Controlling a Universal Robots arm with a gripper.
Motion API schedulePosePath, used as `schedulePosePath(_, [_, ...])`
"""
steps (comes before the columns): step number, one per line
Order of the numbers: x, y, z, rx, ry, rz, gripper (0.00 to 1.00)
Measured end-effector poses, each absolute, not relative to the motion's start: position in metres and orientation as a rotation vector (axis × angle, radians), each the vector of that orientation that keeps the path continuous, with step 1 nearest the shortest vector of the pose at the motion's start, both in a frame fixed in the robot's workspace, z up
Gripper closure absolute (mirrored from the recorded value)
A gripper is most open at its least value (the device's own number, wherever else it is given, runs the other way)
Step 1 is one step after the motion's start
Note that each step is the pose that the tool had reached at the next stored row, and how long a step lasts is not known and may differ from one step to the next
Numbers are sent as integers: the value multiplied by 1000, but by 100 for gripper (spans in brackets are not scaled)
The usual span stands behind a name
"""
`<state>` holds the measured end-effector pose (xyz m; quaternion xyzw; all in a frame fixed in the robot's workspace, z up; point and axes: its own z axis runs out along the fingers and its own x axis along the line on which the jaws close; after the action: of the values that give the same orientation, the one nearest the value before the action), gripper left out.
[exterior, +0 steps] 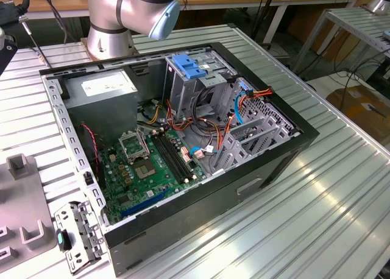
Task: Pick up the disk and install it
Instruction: 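Reach for the disk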
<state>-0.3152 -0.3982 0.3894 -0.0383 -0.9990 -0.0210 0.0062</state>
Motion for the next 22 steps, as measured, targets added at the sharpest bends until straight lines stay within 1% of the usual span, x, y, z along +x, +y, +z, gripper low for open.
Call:
schedulePosePath(7, [-319,-398,389,-120,-3126,-66,89])
schedulePosePath(22, [-369,-398,389,-120,-3126,-66,89])
